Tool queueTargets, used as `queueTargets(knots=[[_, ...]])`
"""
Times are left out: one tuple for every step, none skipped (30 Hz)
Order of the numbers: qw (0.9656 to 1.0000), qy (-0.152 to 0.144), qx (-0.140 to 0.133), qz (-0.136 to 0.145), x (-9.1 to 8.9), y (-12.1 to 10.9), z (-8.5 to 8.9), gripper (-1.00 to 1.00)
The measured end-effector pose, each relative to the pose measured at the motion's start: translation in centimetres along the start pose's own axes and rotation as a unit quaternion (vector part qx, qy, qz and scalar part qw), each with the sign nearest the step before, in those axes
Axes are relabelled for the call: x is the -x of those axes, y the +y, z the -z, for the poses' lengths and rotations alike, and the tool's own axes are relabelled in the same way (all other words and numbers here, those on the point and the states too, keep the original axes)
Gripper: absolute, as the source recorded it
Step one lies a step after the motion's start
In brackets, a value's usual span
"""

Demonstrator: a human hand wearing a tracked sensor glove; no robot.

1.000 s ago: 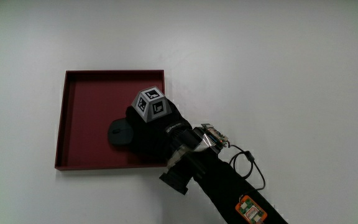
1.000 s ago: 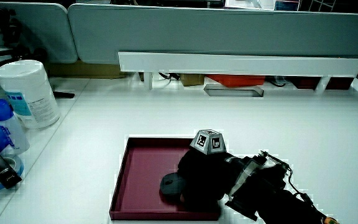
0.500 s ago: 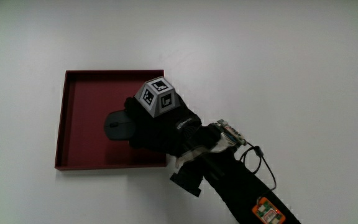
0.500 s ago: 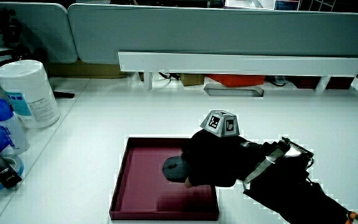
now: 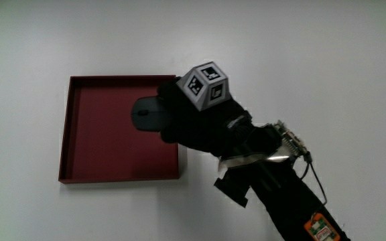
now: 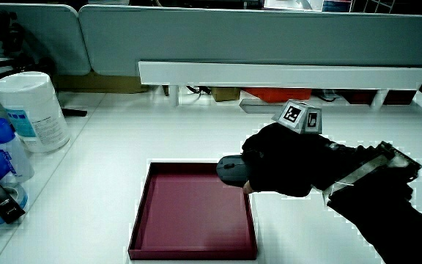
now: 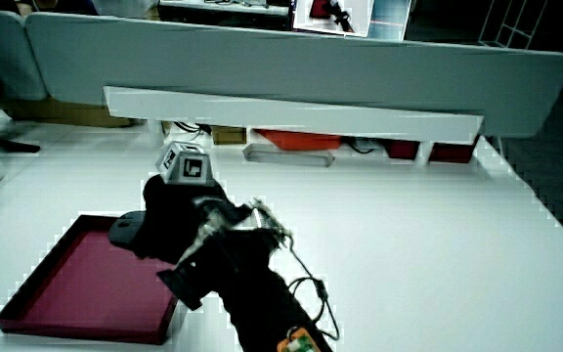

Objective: Pick mouse from plate

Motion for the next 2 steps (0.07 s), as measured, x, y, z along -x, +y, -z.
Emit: queueTargets(knots=[[1.0,0.004,0.002,0.004,-0.56,-0.03,-0.06,1.0],[0.9997,0.025,-0.002,-0.002,-0.81,-0.3,-0.5,1.0]])
